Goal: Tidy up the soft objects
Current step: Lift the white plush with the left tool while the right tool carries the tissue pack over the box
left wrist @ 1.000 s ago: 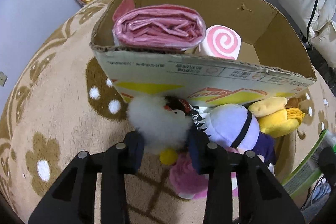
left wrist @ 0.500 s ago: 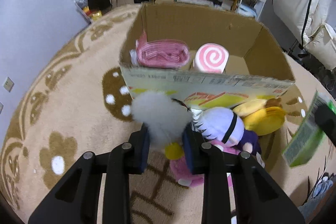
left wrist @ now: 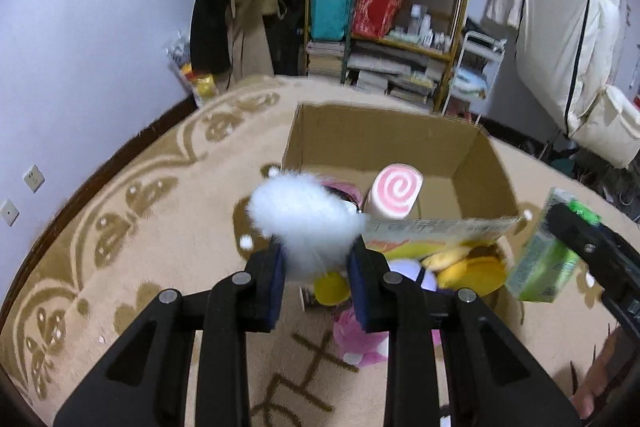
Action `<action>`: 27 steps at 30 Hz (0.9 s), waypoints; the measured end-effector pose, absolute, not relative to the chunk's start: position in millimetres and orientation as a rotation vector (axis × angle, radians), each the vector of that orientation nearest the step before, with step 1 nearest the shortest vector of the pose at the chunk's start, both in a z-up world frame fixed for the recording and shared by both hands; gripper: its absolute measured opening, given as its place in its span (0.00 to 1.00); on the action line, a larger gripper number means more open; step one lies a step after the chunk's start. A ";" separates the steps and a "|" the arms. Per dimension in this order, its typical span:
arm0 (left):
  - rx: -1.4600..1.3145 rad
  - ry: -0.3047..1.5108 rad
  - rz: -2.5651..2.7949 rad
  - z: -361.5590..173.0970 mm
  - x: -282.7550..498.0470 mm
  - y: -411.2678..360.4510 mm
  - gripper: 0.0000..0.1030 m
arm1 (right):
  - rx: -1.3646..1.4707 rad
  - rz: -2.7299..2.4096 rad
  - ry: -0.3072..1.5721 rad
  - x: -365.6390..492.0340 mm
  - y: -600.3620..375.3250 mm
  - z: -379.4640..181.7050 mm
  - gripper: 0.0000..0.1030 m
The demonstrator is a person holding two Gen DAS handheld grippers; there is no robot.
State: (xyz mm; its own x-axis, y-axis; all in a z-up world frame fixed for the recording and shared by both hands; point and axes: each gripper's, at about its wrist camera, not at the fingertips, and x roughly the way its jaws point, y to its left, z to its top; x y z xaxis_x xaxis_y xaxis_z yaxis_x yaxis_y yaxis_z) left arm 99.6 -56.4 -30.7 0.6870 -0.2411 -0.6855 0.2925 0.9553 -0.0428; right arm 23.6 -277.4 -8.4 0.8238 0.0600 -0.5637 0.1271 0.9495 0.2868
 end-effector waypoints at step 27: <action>0.152 0.528 -0.335 6.3 135.6 -99.2 0.27 | 0.274 0.011 0.543 96.3 -306.4 3.4 0.54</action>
